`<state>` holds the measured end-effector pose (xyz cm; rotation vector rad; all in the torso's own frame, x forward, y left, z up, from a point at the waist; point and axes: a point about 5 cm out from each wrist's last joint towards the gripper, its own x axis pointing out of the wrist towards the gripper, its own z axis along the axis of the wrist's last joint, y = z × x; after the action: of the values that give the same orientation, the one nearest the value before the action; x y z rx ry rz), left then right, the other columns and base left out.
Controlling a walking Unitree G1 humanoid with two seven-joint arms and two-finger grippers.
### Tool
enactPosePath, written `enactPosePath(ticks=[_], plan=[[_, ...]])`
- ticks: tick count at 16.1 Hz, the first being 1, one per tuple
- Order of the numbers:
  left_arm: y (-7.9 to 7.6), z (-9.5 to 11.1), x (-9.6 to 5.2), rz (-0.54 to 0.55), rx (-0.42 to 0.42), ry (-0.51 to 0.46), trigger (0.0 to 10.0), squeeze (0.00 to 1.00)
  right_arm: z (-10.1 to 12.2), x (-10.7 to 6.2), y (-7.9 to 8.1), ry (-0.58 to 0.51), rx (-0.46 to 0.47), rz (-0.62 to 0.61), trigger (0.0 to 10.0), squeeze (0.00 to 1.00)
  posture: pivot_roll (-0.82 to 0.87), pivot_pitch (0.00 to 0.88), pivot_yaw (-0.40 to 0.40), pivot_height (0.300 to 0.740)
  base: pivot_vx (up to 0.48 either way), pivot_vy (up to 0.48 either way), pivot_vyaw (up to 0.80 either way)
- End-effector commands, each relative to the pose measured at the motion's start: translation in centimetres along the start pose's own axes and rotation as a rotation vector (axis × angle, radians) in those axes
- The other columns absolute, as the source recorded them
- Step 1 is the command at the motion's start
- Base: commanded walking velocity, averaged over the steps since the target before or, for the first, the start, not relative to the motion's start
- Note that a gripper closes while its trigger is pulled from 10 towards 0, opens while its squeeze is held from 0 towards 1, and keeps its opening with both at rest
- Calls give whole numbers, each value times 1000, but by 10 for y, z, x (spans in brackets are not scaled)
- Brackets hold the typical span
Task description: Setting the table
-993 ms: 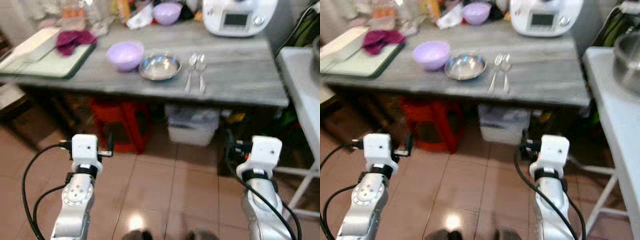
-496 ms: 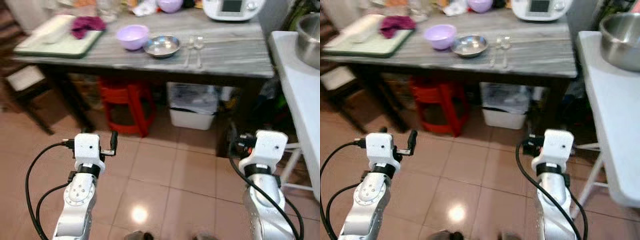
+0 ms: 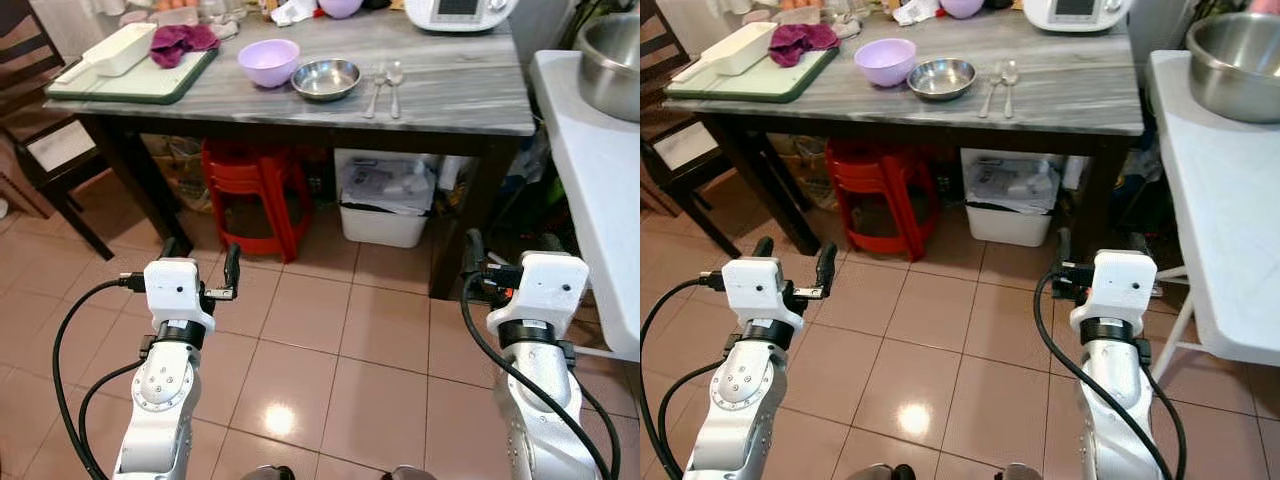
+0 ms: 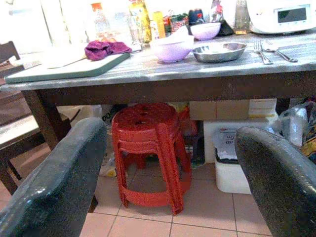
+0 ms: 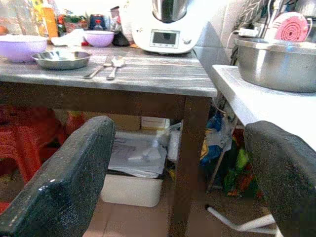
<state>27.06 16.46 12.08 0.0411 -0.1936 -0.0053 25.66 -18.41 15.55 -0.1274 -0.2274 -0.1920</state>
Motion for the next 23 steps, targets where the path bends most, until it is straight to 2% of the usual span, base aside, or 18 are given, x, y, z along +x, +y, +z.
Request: enactPosePath(ticks=[1, 5, 12, 14, 18, 23], plan=[[3, -3, -3, 1, 2, 9, 10000, 0, -3, -1, 0, 8, 5, -11, 10000, 0, -113, 163, 95, 740, 0, 0, 0], [1, -4, -4, -21, -18, 13, 10000, 0, -5, -5, 9, 21, 50, 34, 10000, 0, -112, 167, 96, 740, 0, -275, 0], [-1, -5, -5, -37, -21, 19, 10000, 0, -7, -6, 9, 13, 52, 52, 10000, 0, -116, 174, 98, 740, 0, -303, 0], [-1, -5, -5, -47, -22, 22, 10000, 0, -10, -8, 13, 54, 84, 69, 10000, 0, -117, 177, 101, 740, 0, -304, 0], [-1, -6, -4, -57, -23, 22, 10000, 0, -10, -6, 14, 59, 115, 64, 10000, 0, -120, 173, 101, 740, 0, -302, 0], [-4, -4, -1, -67, -25, 14, 10000, 0, -7, -4, 17, 39, 108, 85, 10000, 0, -120, 170, 100, 740, 0, -305, -325]])
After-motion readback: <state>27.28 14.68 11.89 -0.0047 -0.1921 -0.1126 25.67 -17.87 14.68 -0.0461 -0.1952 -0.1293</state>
